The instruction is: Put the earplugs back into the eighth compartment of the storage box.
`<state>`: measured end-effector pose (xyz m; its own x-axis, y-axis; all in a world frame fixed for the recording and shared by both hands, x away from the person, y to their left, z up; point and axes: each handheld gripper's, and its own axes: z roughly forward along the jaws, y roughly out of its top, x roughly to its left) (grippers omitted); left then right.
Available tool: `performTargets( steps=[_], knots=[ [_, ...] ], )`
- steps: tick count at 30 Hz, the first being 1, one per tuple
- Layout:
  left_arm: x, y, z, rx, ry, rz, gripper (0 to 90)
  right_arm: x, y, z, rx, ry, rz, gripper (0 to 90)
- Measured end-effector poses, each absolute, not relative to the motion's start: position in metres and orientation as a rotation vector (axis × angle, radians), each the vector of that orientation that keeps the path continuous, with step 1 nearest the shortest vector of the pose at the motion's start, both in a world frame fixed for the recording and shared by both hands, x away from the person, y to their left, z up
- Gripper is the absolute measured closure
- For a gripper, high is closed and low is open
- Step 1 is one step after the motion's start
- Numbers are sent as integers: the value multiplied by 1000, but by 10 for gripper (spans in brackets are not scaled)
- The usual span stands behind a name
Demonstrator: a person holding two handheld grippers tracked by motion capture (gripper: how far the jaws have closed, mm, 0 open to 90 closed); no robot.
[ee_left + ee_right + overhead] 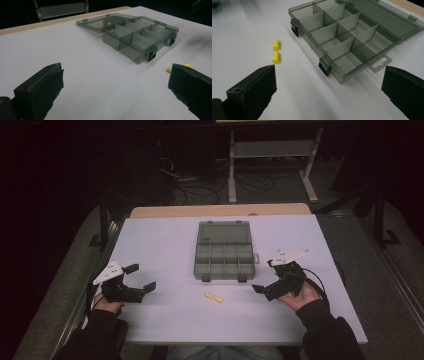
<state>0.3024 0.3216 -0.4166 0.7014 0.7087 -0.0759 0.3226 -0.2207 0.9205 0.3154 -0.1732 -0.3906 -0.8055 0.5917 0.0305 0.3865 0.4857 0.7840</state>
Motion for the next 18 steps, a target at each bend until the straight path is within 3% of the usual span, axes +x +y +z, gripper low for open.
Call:
performTargets(
  steps=[18],
  knots=[
    [302, 321, -417, 1817, 814, 438, 0, 323, -150, -388, 773, 2578, 1190, 0]
  ],
)
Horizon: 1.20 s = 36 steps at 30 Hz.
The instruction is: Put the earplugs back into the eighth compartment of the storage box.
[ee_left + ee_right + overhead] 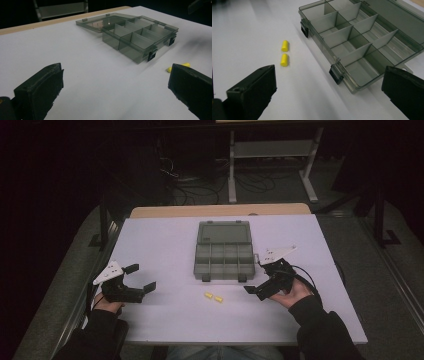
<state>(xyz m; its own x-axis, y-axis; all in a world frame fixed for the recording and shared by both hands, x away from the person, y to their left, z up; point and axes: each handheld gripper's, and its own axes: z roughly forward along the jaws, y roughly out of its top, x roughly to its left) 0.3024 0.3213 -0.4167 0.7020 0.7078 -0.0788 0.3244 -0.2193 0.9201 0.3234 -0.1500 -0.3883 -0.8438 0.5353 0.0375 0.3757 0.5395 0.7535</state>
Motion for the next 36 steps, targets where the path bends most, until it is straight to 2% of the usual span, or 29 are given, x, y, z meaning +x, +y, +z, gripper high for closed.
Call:
performTargets(
  steps=[36],
  knots=[
    [303, 321, -417, 1824, 810, 438, 0, 334, -90, -389, 594, 2759, 1059, 0]
  ],
)
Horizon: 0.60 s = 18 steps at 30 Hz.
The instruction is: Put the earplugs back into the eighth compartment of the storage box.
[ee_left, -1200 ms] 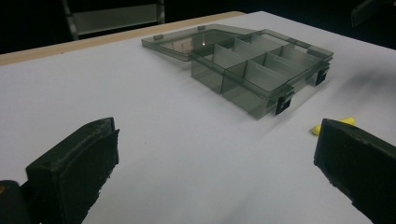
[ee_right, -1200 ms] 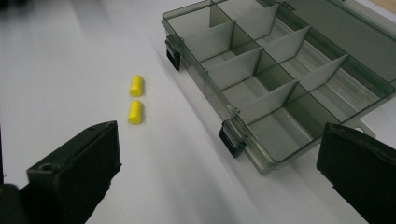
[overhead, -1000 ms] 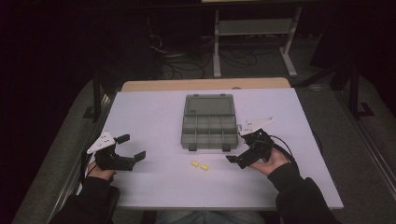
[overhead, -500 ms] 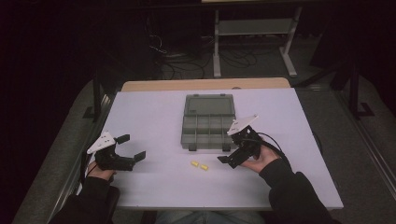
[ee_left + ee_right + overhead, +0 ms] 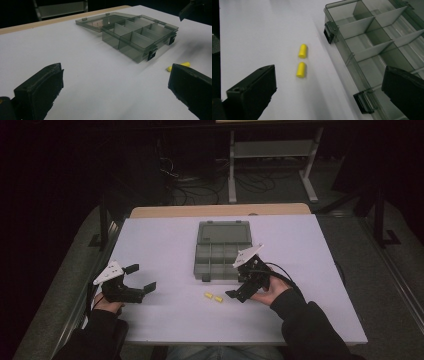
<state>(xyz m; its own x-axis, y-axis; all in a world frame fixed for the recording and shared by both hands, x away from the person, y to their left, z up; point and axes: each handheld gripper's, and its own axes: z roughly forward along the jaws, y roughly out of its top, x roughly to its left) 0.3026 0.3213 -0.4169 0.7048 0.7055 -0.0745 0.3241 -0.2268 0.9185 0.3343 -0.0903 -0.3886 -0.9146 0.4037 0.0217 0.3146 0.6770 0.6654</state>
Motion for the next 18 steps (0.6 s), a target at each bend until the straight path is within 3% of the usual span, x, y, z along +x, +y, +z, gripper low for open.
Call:
performTargets(
  steps=[18],
  knots=[
    [302, 321, -417, 1826, 807, 434, 0, 330, -53, -402, 478, 2857, 969, 0]
  ],
)
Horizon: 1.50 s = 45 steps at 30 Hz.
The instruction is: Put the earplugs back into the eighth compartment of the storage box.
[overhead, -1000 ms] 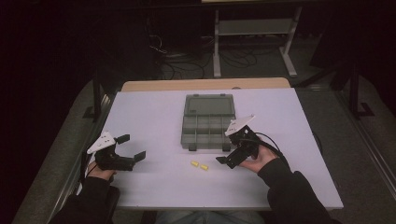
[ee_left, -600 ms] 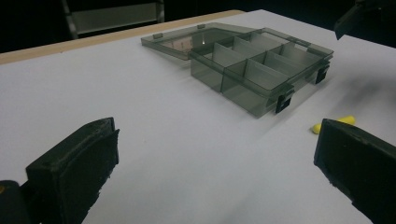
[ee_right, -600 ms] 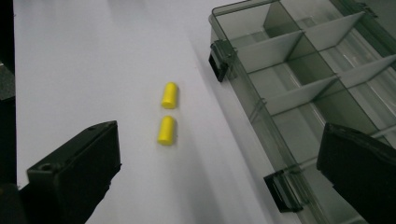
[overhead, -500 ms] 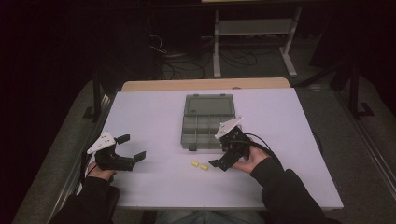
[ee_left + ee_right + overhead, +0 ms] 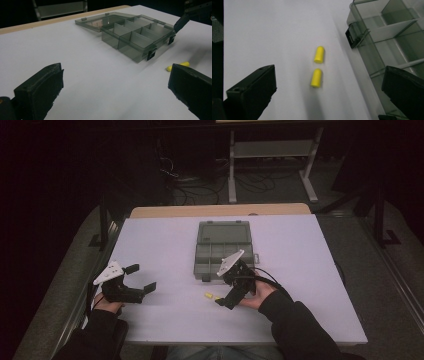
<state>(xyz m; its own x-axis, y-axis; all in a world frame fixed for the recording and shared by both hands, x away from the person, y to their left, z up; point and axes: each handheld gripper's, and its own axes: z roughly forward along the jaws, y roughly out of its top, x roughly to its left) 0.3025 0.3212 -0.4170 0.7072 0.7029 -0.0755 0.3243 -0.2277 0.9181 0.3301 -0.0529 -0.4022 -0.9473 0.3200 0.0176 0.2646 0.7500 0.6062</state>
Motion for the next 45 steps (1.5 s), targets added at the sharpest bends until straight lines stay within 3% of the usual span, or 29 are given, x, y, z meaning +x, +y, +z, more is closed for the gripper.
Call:
performTargets(
  steps=[13, 18, 24, 29, 40, 43, 45],
  knots=[
    [302, 321, -417, 1827, 805, 434, 0, 331, -37, -416, 464, 2921, 873, 12],
    [302, 321, -417, 1827, 805, 433, 0, 332, -34, -419, 444, 2953, 861, 136],
    [303, 321, -417, 1827, 804, 432, 0, 333, -33, -422, 471, 3016, 844, 376],
    [302, 321, -417, 1829, 803, 432, 0, 333, -31, -424, 465, 3009, 841, 486],
    [302, 321, -417, 1829, 805, 430, 0, 335, -30, -428, 487, 3004, 793, 626],
    [302, 321, -417, 1833, 803, 428, 0, 335, -30, -429, 489, 3019, 763, 746],
    [302, 321, -417, 1833, 804, 428, 0, 335, -30, -428, 487, 3018, 762, 779]
  ],
)
